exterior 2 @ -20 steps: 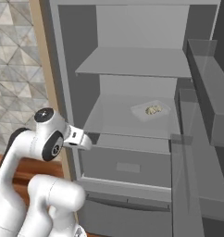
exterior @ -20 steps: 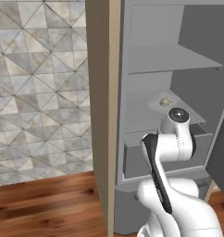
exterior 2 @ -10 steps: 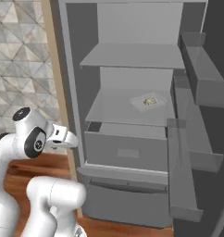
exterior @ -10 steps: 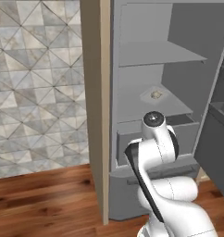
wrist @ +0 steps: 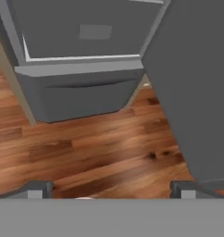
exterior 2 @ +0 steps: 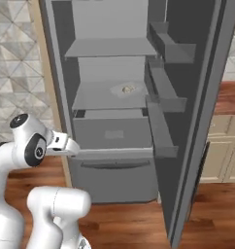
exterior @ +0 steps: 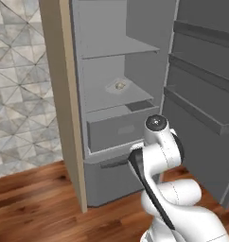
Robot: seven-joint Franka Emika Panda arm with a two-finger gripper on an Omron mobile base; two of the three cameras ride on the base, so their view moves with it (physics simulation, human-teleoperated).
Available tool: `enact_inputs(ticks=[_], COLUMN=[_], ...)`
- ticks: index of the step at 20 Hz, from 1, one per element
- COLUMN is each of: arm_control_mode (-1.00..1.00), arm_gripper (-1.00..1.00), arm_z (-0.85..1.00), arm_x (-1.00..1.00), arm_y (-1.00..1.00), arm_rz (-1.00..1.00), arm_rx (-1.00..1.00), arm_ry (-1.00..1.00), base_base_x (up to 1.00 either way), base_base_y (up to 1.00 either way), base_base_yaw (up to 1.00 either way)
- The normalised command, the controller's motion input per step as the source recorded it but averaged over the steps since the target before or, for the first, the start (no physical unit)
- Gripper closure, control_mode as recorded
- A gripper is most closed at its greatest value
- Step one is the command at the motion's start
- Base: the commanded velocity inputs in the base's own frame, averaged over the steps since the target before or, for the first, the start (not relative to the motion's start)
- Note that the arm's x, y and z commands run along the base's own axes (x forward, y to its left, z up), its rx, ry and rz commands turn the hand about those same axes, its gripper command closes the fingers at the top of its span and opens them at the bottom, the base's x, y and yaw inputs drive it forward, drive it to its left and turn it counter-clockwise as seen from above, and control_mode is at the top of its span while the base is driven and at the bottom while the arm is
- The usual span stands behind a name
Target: Place two dumplings into each of the tupperware containers and then place the containers in the fridge.
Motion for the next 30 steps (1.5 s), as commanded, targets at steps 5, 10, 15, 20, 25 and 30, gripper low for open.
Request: enact_inputs(ticks=[5, 10, 15, 20, 25, 30], arm_control_mode=[1.0, 1.0, 1.0, 1.0, 1.0, 1.0], arm_gripper=[-1.0, -1.0, -1.0, -1.0, -1.0, -1.0], arm_z=[0.0, 0.0, 0.0, 0.0, 0.0, 0.0], arm_x=[0.0, 0.0, 0.0, 0.0, 0.0, 0.0], arm_y=[0.0, 0.0, 0.0, 0.0, 0.0, 0.0], arm_rz=[0.0, 0.0, 0.0, 0.0, 0.0, 0.0], arm_rx=[0.0, 0.0, 0.0, 0.0, 0.0, 0.0], arm_ry=[0.0, 0.0, 0.0, 0.0, 0.0, 0.0], base_base_x=[-0.62, -1.0, -0.71, -0.22, -0.23, -0.13], base_base_y=[0.0, 0.0, 0.12, 0.17, 0.07, 0.07], base_base_yaw=[-0.53, -0.43, -0.33, -0.15, -0.46, -0.52])
